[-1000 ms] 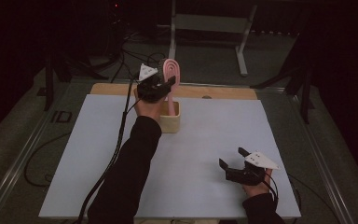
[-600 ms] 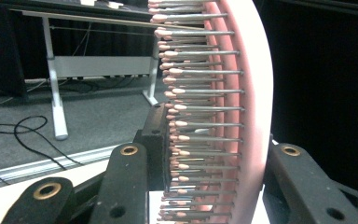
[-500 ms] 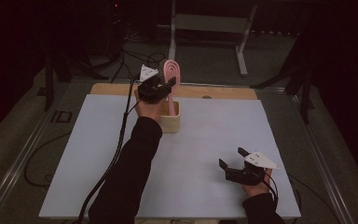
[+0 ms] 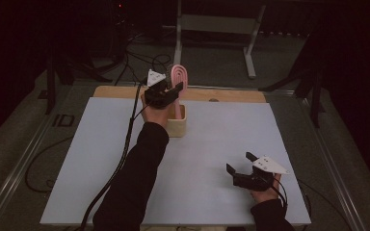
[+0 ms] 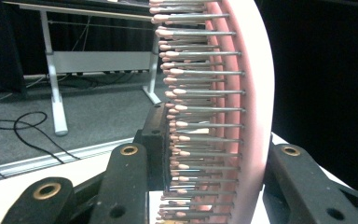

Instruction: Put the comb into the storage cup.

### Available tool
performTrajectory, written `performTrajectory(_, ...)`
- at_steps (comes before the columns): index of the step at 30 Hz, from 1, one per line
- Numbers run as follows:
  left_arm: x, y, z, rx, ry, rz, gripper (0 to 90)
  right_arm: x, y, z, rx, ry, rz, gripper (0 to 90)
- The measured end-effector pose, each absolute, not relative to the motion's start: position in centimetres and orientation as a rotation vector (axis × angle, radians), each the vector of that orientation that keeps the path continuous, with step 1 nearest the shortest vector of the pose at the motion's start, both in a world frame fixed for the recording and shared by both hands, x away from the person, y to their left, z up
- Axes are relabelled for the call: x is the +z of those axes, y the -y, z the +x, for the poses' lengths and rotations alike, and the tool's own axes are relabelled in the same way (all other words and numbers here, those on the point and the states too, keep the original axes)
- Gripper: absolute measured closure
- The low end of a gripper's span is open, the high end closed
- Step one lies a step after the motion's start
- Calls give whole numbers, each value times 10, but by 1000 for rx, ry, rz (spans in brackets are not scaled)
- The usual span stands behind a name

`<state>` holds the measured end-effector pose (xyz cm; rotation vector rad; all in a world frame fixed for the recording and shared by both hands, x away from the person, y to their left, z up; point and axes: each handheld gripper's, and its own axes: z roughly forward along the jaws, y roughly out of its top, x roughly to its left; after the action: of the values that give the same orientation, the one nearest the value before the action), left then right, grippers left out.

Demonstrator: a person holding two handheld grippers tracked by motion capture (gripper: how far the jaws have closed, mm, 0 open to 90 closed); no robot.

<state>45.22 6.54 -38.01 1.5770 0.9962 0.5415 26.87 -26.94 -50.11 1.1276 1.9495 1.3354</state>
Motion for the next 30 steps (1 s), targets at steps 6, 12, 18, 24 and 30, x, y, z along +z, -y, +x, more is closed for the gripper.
performTrajectory(6, -383, -64, 451, 541, -996, 1584, 639, -501, 269, 269, 1335, -1949, 1128, 95)
performTrajectory(12, -386, -64, 451, 539, -999, 1587, 639, -501, 269, 269, 1334, -1950, 1127, 95)
performTrajectory(18, -388, -63, 450, 542, -997, 1591, 639, -501, 269, 269, 1331, -1950, 1128, 95)
performTrajectory(24, -390, -62, 449, 542, -998, 1599, 639, -501, 269, 269, 1329, -1952, 1130, 95)
performTrajectory(30, -393, -62, 449, 541, -999, 1606, 639, -501, 269, 269, 1325, -1956, 1129, 95)
